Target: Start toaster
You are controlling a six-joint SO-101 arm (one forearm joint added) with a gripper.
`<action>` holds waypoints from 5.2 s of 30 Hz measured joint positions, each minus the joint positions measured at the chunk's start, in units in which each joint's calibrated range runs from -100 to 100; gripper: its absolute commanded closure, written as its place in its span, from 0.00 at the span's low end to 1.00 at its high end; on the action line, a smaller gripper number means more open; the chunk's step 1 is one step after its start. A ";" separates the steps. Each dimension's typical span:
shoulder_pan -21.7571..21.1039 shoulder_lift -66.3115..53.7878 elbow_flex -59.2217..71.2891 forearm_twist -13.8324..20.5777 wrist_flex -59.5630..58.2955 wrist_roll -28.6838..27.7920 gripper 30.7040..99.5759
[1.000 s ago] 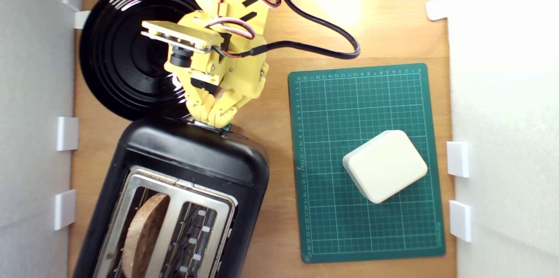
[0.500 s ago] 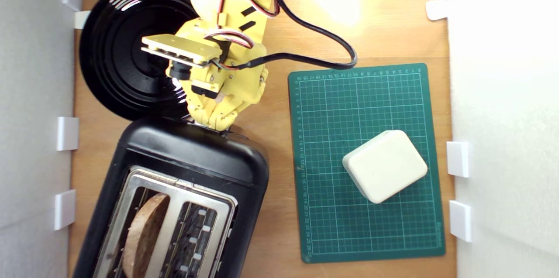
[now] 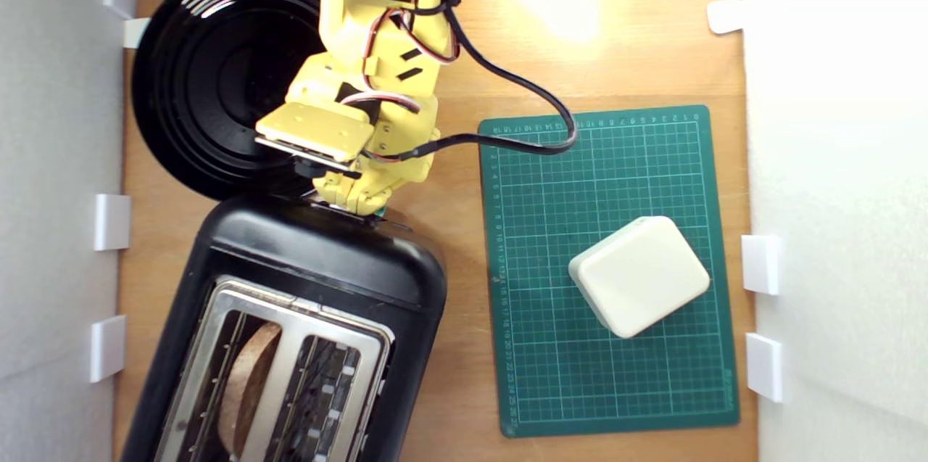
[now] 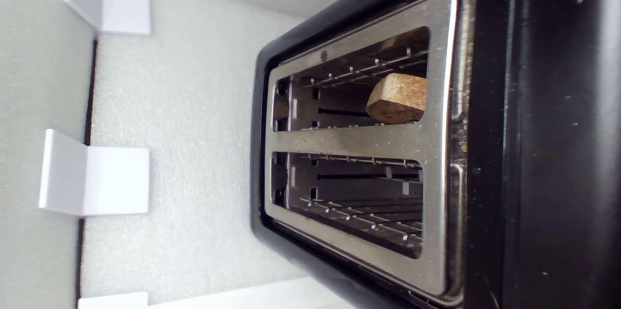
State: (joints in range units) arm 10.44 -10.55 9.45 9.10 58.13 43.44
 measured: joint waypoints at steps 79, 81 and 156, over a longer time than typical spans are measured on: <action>0.72 2.50 33.73 9.53 -28.00 -4.31 0.99; 0.72 2.50 33.73 9.53 -28.00 -4.31 0.99; -2.53 -3.58 11.58 2.99 -11.23 -9.26 0.99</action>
State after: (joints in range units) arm 7.91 -14.13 21.04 12.08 46.89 34.18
